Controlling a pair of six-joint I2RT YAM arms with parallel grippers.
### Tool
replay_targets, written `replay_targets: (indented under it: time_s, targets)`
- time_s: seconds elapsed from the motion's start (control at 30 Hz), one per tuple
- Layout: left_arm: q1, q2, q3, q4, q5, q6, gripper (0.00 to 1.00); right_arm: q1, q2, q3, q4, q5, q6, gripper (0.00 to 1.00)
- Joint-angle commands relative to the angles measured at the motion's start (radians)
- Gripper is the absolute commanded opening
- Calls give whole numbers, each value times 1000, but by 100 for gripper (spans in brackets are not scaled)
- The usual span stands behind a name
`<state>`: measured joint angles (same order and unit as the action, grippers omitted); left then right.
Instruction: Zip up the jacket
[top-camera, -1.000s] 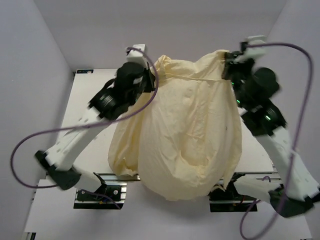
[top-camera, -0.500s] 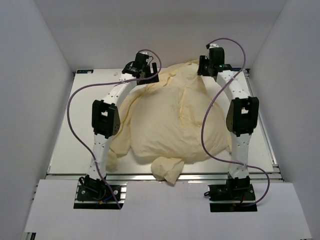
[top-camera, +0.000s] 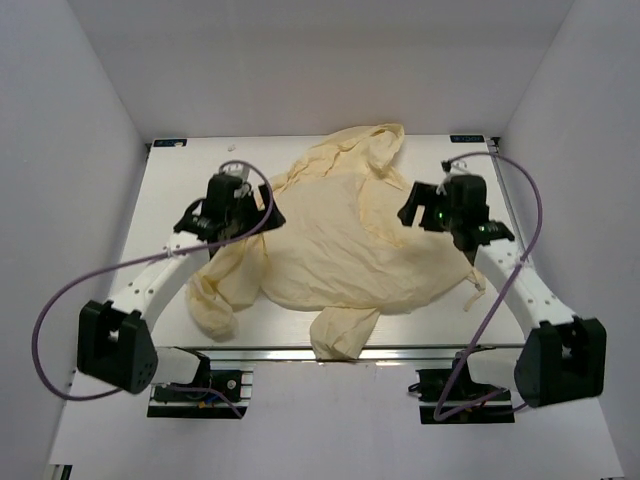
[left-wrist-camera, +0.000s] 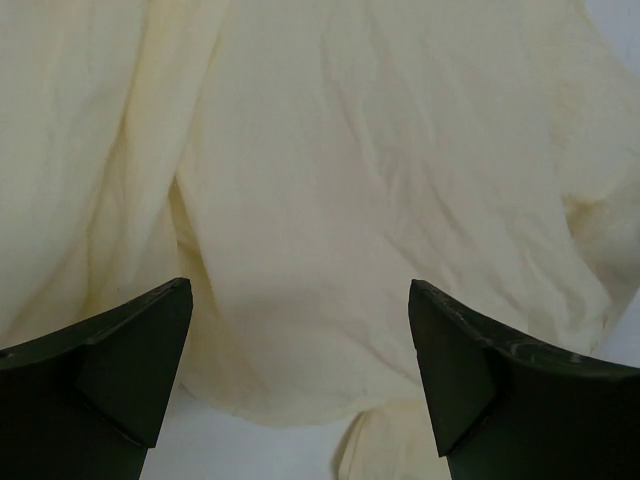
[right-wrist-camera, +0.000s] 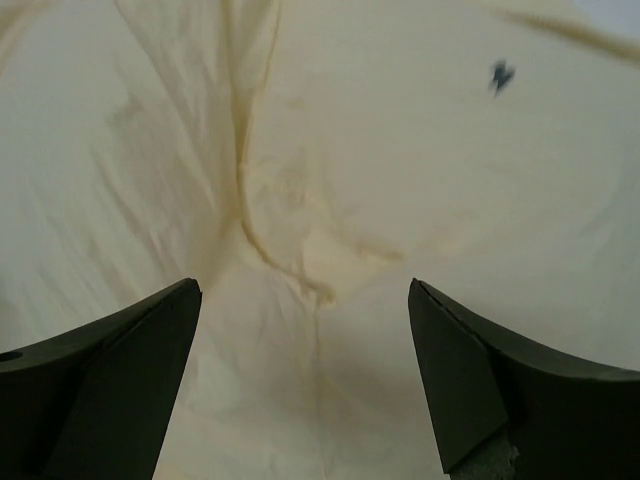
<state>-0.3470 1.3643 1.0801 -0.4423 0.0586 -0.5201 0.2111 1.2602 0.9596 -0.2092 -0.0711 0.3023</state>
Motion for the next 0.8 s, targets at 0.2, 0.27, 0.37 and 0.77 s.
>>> replay_targets:
  time_s: [0.2,0.27,0.37,0.77]
  targets:
    - [-9,38,-171,152,106,-101,98,8,-90,-234,21,42,70,89]
    - [-9,114,-160,166,103,-98,98,7,-32,-236,21,25,69,89]
    - [-9,236,-100,168,87,-86,98,8,54,-216,22,16,70,89]
    - [12,746,436,37,30,-8,98,8,488,113,8,117,77,89]
